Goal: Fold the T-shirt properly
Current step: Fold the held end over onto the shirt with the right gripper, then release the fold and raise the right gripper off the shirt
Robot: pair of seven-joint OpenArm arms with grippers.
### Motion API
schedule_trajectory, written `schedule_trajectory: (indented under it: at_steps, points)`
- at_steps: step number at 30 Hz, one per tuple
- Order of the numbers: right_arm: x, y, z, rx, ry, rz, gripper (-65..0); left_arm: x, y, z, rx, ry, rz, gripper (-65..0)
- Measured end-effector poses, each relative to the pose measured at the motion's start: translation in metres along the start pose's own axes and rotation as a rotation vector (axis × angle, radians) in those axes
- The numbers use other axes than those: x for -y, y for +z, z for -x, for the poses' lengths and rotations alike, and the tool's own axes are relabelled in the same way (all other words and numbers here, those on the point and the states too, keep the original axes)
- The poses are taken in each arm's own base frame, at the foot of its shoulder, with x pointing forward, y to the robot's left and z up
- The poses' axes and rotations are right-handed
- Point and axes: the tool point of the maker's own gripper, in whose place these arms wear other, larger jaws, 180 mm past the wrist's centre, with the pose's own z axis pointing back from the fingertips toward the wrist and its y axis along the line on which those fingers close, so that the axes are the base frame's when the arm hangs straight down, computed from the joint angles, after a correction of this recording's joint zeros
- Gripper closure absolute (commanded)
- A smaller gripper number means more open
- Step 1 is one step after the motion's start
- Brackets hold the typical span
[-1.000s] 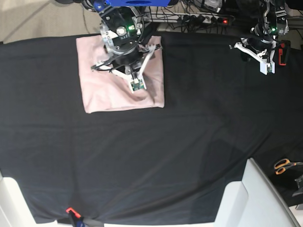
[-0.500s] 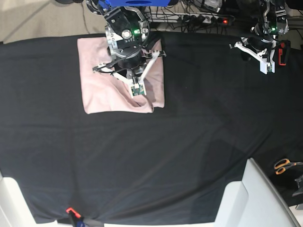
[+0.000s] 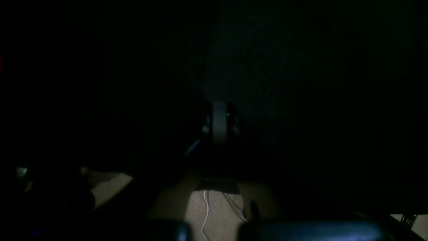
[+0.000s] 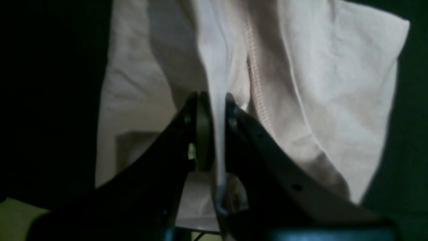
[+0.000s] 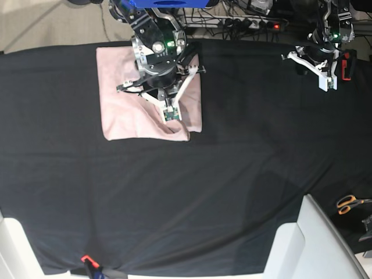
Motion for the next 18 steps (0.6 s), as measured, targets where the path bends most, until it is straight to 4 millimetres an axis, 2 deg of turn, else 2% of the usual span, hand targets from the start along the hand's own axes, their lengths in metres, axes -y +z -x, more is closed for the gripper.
schedule_trajectory:
  at_steps: [8, 10, 15, 17, 18]
  points:
    - [-0.006, -0.0026, 0.0025, -0.022, -0.036, -0.035, -1.5, -0.0003, -0.0001, 0.0007, -0.002, 0.0, -0.001, 0.0]
    - [-0.0061, -0.0025, 0.0024, -0.022, -0.036, -0.036, -7.5, -0.0003, -0.0001, 0.0007, -0.002, 0.0, -0.001, 0.0]
    - [-0.0074, -0.002, 0.0027, -0.023, -0.036, -0.04, -32.7, -0.0003, -0.0001, 0.0005, -0.001, 0.0, -0.001, 0.0]
    - [-0.0085, -0.0018, 0.0024, -0.022, -0.035, -0.043, -38.7, -0.0002, -0.0002, 0.0002, -0.001, 0.0, -0.001, 0.0]
    - [-0.0087, -0.0017, 0.0024, -0.022, -0.036, -0.043, -39.2, -0.0001, -0.0004, -0.0004, 0.0, 0.0, 0.0, 0.0]
